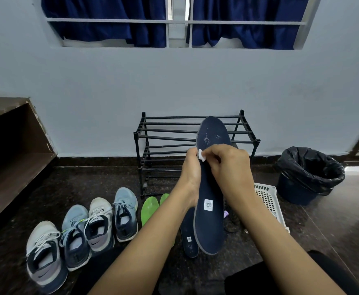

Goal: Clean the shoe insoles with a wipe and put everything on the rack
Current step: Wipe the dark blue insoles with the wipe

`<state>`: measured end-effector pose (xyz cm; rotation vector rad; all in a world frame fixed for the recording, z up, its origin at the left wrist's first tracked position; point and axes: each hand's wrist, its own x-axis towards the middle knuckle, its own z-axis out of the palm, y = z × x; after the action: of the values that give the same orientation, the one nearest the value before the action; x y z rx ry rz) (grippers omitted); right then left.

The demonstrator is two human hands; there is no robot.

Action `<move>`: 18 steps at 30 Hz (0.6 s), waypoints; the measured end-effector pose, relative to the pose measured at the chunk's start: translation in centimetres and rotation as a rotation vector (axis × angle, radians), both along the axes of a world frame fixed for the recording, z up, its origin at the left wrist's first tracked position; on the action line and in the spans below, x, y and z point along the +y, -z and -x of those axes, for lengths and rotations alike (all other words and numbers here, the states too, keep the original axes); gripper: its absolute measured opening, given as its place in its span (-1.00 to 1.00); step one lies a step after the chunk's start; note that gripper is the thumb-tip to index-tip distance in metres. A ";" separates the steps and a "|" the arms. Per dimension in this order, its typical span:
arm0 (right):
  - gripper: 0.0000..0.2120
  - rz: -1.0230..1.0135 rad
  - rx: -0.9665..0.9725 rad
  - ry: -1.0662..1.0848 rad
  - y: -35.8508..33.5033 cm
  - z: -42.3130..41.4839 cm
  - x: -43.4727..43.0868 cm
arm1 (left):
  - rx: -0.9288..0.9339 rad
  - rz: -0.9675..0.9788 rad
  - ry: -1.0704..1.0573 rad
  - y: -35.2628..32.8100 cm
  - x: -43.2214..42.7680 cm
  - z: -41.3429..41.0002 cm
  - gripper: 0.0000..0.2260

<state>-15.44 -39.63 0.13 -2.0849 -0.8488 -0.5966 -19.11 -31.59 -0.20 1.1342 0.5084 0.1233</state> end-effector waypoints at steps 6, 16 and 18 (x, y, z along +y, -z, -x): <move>-0.88 0.066 0.075 -0.067 0.6 0.7 -0.4 | 0.011 0.032 -0.019 0.2 0.5 -0.2 -0.50; -0.87 0.033 -0.008 -0.028 -0.2 -0.3 -0.5 | 0.037 0.018 -0.007 0.3 -0.2 -0.5 -0.46; -0.87 0.033 0.070 -0.061 0.1 0.2 -0.6 | 0.024 0.011 0.009 0.5 0.4 -0.6 -0.49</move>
<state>-15.64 -40.25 0.03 -2.0894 -0.8836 -0.4770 -18.50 -31.20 -0.66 1.1277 0.5248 0.0994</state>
